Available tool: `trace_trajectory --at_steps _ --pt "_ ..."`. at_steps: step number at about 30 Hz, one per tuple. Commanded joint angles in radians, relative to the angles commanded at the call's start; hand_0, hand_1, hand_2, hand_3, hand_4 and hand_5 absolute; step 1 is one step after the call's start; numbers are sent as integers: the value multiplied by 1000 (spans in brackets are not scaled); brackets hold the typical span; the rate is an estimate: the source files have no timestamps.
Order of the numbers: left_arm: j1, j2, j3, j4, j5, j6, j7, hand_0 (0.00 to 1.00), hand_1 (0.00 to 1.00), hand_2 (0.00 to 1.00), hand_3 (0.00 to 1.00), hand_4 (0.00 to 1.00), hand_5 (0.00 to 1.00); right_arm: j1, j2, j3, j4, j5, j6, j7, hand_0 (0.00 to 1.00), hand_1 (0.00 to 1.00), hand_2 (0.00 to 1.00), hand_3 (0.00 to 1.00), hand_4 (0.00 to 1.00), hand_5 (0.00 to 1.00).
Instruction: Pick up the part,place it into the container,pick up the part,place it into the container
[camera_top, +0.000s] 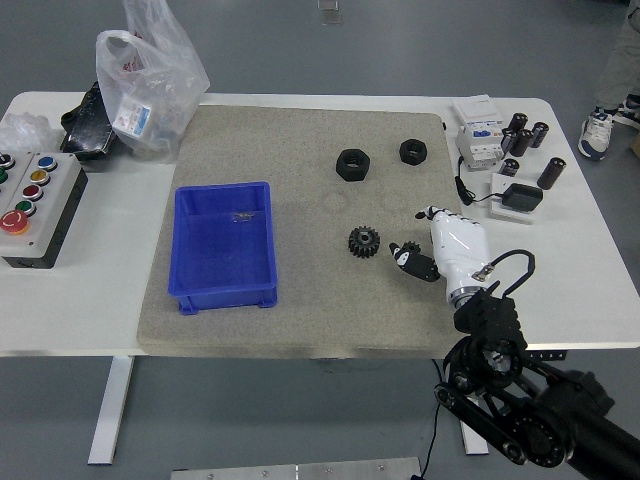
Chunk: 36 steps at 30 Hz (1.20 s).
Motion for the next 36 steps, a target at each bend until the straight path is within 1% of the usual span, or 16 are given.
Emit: trace_trajectory --at_steps 4,5,10,11,16,17,22,23,28,29,30,33,36 --pt "0 0 0 0 1 0 0 595 448 470 605 579 377 11 1 -21 -26 0 5 0 350 483 716 741 813 493" --pt "0 0 -1 0 1 0 0 595 447 470 605 579 378 14 1 -29 -34 0 4 0 334 454 696 723 763 425" --pt "0 0 -1 0 1 0 -1 595 447 470 605 579 378 21 3 -51 -52 1 4 0 334 454 696 723 763 425" --pt "-1 0 -1 0 1 0 -1 595 447 470 605 577 377 22 3 -52 -53 0 3 0 302 389 508 664 425 314" --pt "-1 1 1 0 -3 2 -7 595 447 470 605 577 377 22 0 -57 -58 0 -15 0 302 389 508 664 425 314" --pt "-1 1 1 0 -4 2 -9 595 448 470 606 578 384 22 -1 -57 -59 0 -19 0 275 343 339 543 125 46" --pt "-1 1 1 0 -4 2 -12 595 448 470 606 578 384 21 -3 -59 -67 0 -34 0 275 343 339 543 125 46" --pt "-1 1 0 0 -3 2 -12 595 447 470 606 575 385 20 -4 -61 -68 0 -38 0 269 339 288 470 50 2" --pt "-1 1 0 0 -4 2 -12 595 447 470 606 575 385 24 -9 -68 -61 0 -69 0 269 339 288 470 50 2" --pt "-1 1 1 0 -5 2 -12 595 447 469 607 577 391 27 -10 -71 -55 0 -78 0 269 352 274 409 26 2" --pt "-1 1 1 0 -6 2 -12 595 447 469 607 577 391 31 -12 -73 -50 0 -85 0 269 352 274 409 26 2" --pt "-1 2 1 0 -6 2 -12 595 447 469 607 577 391 66 -15 -97 -13 0 -117 0 269 352 274 409 26 2" --pt "-1 2 1 0 -5 2 -10 595 447 469 608 579 400 119 -6 -143 20 20 -147 0 269 366 271 405 20 2"
